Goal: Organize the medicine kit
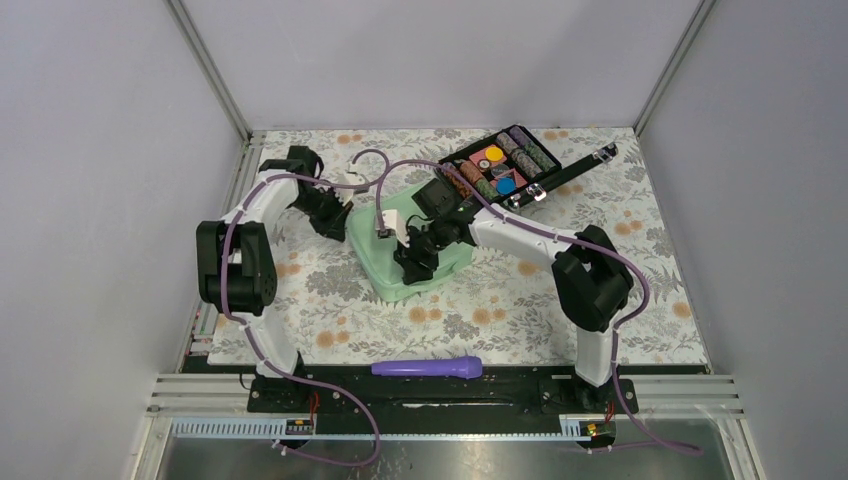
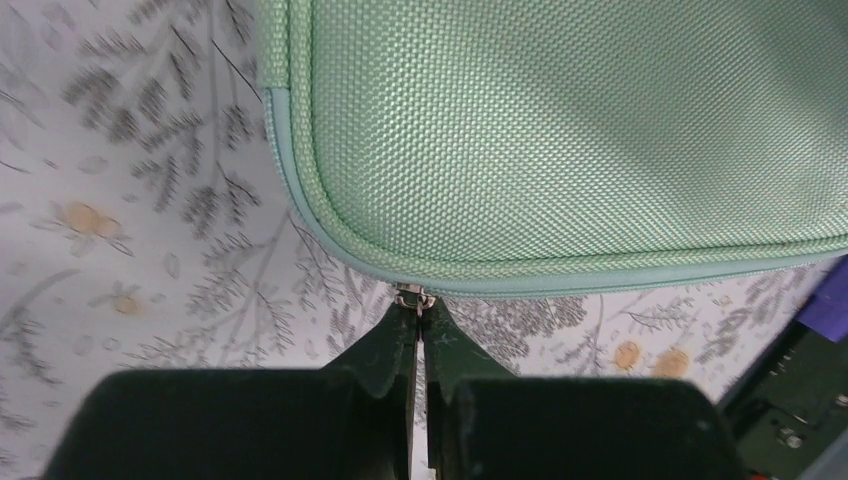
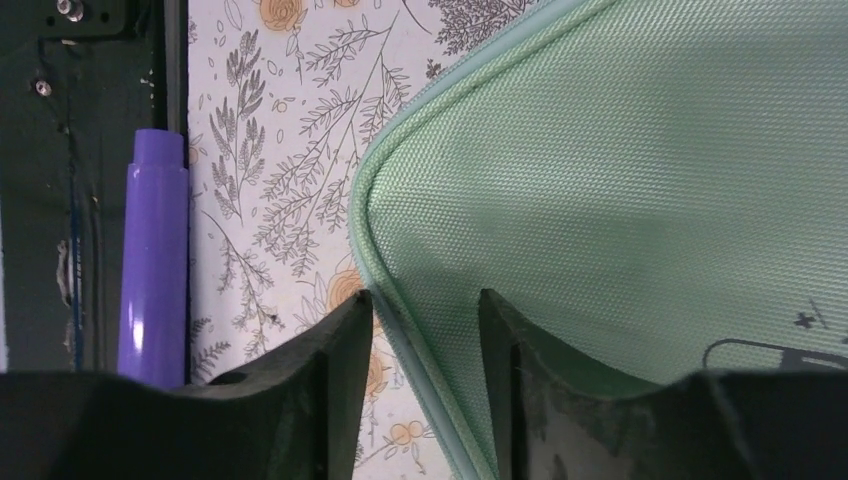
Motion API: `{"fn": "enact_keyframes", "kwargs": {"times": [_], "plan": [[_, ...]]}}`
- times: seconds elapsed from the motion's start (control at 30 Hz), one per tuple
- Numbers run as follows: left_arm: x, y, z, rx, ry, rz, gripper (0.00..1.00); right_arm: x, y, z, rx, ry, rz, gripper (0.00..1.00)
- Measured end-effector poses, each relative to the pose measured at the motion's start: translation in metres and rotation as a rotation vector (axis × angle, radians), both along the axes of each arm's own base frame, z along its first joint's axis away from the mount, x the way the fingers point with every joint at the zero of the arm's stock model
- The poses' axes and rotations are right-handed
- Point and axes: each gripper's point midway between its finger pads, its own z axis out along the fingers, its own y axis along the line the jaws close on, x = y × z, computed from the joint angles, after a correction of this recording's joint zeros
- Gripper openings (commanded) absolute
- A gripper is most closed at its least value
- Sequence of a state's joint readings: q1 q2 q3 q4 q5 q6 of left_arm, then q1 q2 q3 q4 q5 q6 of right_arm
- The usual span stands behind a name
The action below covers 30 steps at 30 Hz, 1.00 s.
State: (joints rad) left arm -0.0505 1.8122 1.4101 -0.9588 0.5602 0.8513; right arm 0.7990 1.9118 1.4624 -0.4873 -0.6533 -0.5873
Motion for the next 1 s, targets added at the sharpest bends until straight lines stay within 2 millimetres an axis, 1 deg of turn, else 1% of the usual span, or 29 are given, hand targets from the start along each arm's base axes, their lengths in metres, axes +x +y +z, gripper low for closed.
{"fn": "enact_keyframes", "kwargs": {"times": [0.07,0.1,0.2,0.3,0.33,0.4,0.5,0.6,0.77,0.83,1.0], "plan": [[-0.006,0.005,-0.006,0.031,0.061,0.022,0.00,0.000,0.003,0.001,0.020,-0.015,0.027,0.68],[-0.010,0.007,-0.009,0.043,0.088,0.034,0.00,0.000,0.003,0.001,0.029,-0.031,0.057,0.72],[-0.016,0.010,-0.012,0.082,0.142,0.072,0.00,-0.002,0.003,0.000,0.059,-0.090,0.156,0.77],[-0.014,0.010,-0.012,0.109,0.170,0.121,0.00,-0.003,0.002,-0.005,0.087,-0.173,0.266,0.79],[-0.014,0.010,-0.013,0.116,0.182,0.135,0.00,-0.003,0.001,-0.006,0.094,-0.201,0.298,0.77],[-0.014,0.010,-0.013,0.122,0.203,0.162,0.00,-0.002,0.002,-0.009,0.109,-0.266,0.362,0.72],[-0.016,0.009,-0.015,0.128,0.226,0.191,0.00,0.000,0.008,-0.013,0.140,-0.366,0.422,0.59],[-0.017,0.007,-0.015,0.135,0.236,0.204,0.00,0.004,0.021,-0.012,0.173,-0.418,0.406,0.54],[-0.022,0.005,-0.014,0.153,0.251,0.208,0.00,0.009,0.040,-0.009,0.205,-0.437,0.339,0.46],[-0.030,0.001,-0.013,0.155,0.262,0.204,0.00,0.013,0.047,-0.008,0.217,-0.436,0.302,0.44],[-0.065,-0.006,-0.005,0.147,0.308,0.178,0.00,0.023,0.059,-0.007,0.238,-0.428,0.216,0.41]]}}
